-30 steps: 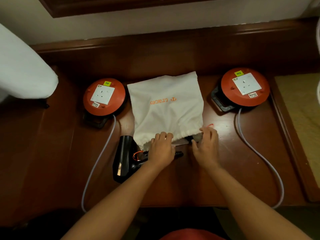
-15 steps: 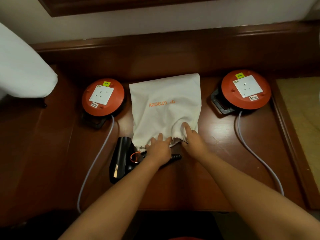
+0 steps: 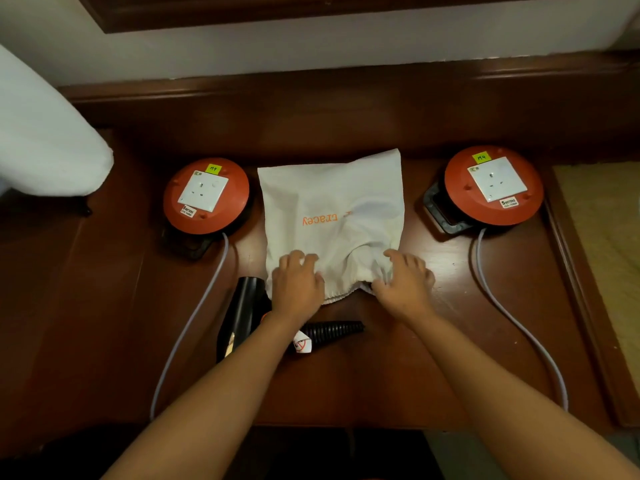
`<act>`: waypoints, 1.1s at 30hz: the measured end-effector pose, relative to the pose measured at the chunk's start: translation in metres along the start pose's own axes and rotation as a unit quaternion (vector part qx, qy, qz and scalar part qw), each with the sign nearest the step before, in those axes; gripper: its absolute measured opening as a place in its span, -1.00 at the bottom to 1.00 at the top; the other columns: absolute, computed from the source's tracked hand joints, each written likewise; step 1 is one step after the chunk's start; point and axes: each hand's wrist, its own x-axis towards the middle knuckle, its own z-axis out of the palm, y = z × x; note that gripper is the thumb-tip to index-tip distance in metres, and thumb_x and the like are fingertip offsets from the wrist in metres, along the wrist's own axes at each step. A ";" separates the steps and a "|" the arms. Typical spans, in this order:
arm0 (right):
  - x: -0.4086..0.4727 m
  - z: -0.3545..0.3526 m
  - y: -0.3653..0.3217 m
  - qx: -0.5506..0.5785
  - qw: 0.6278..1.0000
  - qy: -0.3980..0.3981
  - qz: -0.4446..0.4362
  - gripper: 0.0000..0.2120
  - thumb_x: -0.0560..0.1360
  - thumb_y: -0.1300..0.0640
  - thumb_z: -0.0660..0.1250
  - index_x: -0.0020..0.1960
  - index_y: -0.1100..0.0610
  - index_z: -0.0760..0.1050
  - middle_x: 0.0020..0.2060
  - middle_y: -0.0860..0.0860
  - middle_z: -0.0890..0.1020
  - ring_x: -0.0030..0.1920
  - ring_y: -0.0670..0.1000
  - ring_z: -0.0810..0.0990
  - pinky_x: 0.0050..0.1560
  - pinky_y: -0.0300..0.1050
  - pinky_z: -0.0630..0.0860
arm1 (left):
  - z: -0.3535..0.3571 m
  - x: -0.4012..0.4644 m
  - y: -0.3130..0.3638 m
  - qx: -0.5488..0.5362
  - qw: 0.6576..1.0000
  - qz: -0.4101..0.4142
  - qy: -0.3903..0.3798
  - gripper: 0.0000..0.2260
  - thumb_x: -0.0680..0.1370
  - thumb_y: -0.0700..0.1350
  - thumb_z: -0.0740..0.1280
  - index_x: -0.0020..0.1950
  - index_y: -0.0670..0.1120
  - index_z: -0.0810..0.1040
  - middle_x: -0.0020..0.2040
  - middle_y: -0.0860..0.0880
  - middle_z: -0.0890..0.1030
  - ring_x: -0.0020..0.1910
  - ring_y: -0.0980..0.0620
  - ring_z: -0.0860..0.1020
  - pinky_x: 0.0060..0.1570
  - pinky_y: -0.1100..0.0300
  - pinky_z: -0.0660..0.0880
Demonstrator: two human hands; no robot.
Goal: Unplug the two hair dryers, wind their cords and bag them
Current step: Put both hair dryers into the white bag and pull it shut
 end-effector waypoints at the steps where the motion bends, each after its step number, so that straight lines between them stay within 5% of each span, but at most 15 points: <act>1: 0.002 -0.003 -0.006 0.003 0.999 0.038 0.008 -0.46 0.38 -0.10 0.18 0.32 0.05 0.35 0.23 0.04 0.48 0.30 0.10 0.33 0.26 0.13 0.24 | -0.001 0.005 -0.003 0.015 1.000 -0.023 0.014 -0.61 0.54 -0.08 0.27 0.37 -0.07 0.43 0.32 -0.15 0.41 0.30 -0.17 0.33 0.21 -0.07 0.34; 3: 0.010 -0.002 -0.020 0.015 0.998 0.046 0.028 -0.49 0.45 -0.16 0.19 0.30 0.09 0.36 0.20 0.08 0.51 0.24 0.14 0.40 0.22 0.12 0.30 | 0.000 0.012 -0.011 0.041 0.994 -0.097 -0.015 -0.50 0.54 -0.05 0.28 0.47 0.01 0.28 0.44 -0.19 0.27 0.40 -0.23 0.21 0.29 -0.14 0.27; 5: 0.020 0.007 -0.033 -0.002 0.998 -0.031 0.056 -0.42 0.49 -0.22 0.20 0.35 0.14 0.29 0.17 0.14 0.52 0.18 0.19 0.48 0.14 0.08 0.44 | -0.001 0.018 -0.016 0.033 0.982 -0.165 -0.082 -0.42 0.55 -0.05 0.26 0.53 0.11 0.12 0.47 -0.22 0.18 0.40 -0.29 0.20 0.33 -0.17 0.23; 7: 0.027 0.017 -0.038 -0.015 0.992 -0.097 0.085 -0.37 0.50 -0.20 0.22 0.40 0.16 0.21 0.17 0.16 0.51 0.17 0.20 0.51 0.06 0.02 0.48 | -0.003 0.022 -0.016 0.033 0.973 -0.180 -0.139 -0.39 0.55 -0.09 0.21 0.54 0.16 0.03 0.38 -0.22 0.30 0.29 -0.28 0.34 0.28 -0.14 0.29; 11: 0.032 0.023 -0.039 -0.018 0.991 -0.098 0.094 -0.52 0.51 -0.09 0.26 0.25 0.23 0.31 0.06 0.17 0.58 0.04 0.19 0.57 -0.14 -0.09 0.45 | -0.008 0.027 -0.016 0.034 0.973 -0.142 -0.177 -0.38 0.54 -0.22 0.17 0.55 0.09 0.04 0.19 -0.17 0.48 0.15 -0.20 0.47 0.16 -0.07 0.39; 15: 0.037 0.021 -0.038 -0.010 0.992 -0.088 0.088 -0.59 0.52 -0.03 0.26 0.18 0.26 0.37 -0.03 0.14 0.60 -0.05 0.15 0.58 -0.23 -0.11 0.41 | -0.011 0.023 -0.017 -0.002 0.979 -0.124 -0.161 -0.49 0.55 -0.31 0.11 0.50 -0.04 0.23 0.20 -0.21 0.45 0.11 -0.23 0.49 -0.08 0.03 0.44; 26: 0.050 0.016 -0.030 0.079 0.991 -0.024 0.103 -0.62 0.54 -0.08 0.27 0.11 0.23 0.37 -0.04 0.16 0.58 -0.04 0.18 0.57 -0.20 -0.06 0.45 | -0.020 0.020 -0.024 0.072 0.985 -0.052 -0.147 -0.48 0.57 -0.28 0.11 0.50 0.08 0.28 0.28 -0.17 0.35 -0.01 -0.19 0.53 -0.11 0.05 0.49; 31: 0.036 0.016 -0.011 0.103 0.991 -0.018 0.078 -0.61 0.50 -0.05 0.33 0.16 0.22 0.38 -0.06 0.12 0.54 -0.05 0.14 0.55 -0.21 -0.11 0.38 | -0.012 0.010 -0.021 0.105 0.994 0.010 -0.010 -0.58 0.55 -0.11 0.25 0.43 0.00 0.40 0.30 -0.16 0.41 0.27 -0.18 0.34 0.23 -0.03 0.30; 33: 0.031 0.017 -0.004 0.073 0.993 -0.034 0.081 -0.64 0.47 -0.05 0.36 0.06 0.21 0.39 -0.10 0.09 0.52 -0.08 0.12 0.53 -0.22 -0.11 0.37 | -0.006 0.007 -0.013 0.091 0.994 0.050 -0.030 -0.58 0.57 -0.02 0.25 0.44 0.01 0.35 0.40 -0.11 0.35 0.38 -0.14 0.25 0.34 -0.04 0.20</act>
